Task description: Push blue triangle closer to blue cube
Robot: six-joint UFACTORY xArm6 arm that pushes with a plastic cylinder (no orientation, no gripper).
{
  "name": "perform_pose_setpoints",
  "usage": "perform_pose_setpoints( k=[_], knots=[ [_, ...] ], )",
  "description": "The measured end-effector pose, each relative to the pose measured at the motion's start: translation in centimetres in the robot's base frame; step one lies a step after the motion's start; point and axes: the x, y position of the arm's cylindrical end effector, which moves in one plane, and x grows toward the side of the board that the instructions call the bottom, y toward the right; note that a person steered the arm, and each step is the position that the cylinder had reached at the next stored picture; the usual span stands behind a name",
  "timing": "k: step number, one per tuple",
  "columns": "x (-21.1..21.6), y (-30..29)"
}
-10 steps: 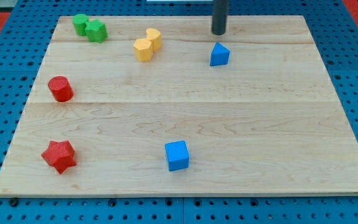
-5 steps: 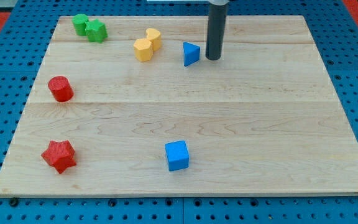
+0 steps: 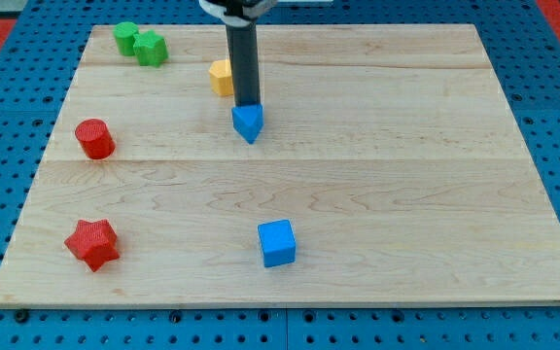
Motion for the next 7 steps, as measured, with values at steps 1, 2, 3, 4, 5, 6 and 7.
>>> perform_pose_setpoints(
  k=[1, 2, 3, 4, 5, 6, 7],
  knots=[
    [2.5, -0.9],
    [2.5, -1.9],
    [3.4, -1.9],
    [6.1, -1.8],
    [5.5, 0.4],
    [9.0, 1.9],
    [11.3, 3.7]
  ],
)
